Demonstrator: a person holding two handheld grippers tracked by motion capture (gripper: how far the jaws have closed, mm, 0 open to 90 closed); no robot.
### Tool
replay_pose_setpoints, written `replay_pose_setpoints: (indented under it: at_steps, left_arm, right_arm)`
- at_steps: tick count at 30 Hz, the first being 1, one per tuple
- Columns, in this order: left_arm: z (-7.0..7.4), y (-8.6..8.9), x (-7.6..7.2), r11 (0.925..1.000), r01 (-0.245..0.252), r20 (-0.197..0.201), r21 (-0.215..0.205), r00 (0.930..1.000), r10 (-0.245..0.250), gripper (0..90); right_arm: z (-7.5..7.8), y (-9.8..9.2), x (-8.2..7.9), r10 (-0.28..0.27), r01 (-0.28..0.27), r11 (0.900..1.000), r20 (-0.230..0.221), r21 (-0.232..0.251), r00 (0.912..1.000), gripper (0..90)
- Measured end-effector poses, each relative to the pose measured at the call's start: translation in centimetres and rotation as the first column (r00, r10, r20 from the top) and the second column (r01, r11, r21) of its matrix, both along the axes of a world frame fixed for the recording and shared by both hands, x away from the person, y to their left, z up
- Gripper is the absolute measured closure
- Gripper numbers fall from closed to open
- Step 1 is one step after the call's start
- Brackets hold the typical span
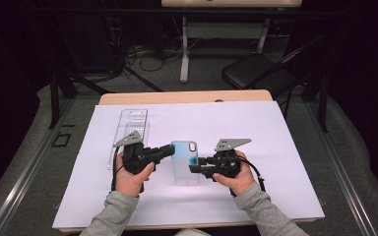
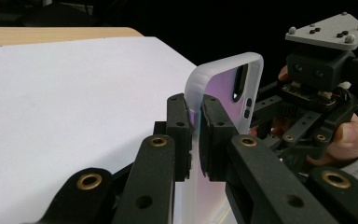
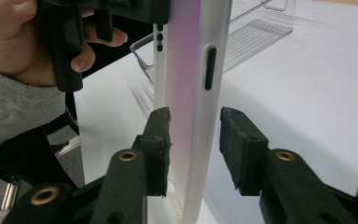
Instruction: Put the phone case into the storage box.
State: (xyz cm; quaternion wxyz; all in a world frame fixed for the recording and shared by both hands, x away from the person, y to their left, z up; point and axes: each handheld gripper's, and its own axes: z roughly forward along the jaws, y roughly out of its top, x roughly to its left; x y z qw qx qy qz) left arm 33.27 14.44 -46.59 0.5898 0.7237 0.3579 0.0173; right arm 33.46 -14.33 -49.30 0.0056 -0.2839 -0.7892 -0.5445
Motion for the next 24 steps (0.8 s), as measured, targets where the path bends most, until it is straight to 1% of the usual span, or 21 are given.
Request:
replay_pose_setpoints:
  at_steps: [2,7,12,14,17,20,24]
  left_arm:
    - [0.0,0.1,0.0,1.0,-0.004,0.001,-0.004,1.0,0.004,83.9]
    - [0.0,0.3,0.1,0.9999,-0.01,0.004,0.0,0.9999,0.01,83.9]
    - [0.1,0.6,0.2,0.9998,-0.02,0.006,-0.007,0.9998,0.02,83.9]
    - [0.1,0.8,0.3,0.9998,-0.021,0.007,-0.005,0.9997,0.021,84.0]
    - [0.1,0.9,0.3,0.9996,-0.029,0.009,-0.007,0.9995,0.029,83.9]
    - [0.1,1.1,0.4,0.9995,-0.03,0.01,-0.012,0.9995,0.031,83.9]
    - [0.2,1.4,0.4,0.9989,-0.046,0.011,-0.009,0.9989,0.046,83.9]
  right_arm:
    - [0.0,0.0,0.0,-0.001,0.001,1.0,0.013,-0.008,0.9999,58.9]
    - [0.0,0.0,0.0,-0.003,0.003,1.0,0.017,-0.014,0.9999,55.1]
    - [0.1,-0.1,0.1,-0.015,0.015,1.0,0.019,-0.015,0.9997,52.0]
    - [0.2,-0.2,0.1,-0.018,0.019,1.0,0.033,-0.02,0.9993,50.7]
    - [0.2,-0.3,0.1,-0.024,0.025,0.999,0.036,-0.022,0.9991,49.2]
    - [0.3,-0.4,0.2,-0.021,0.023,0.998,0.051,-0.051,0.9985,47.9]
    - [0.2,-0.4,0.2,-0.021,0.024,0.998,0.062,-0.06,0.9979,47.8]
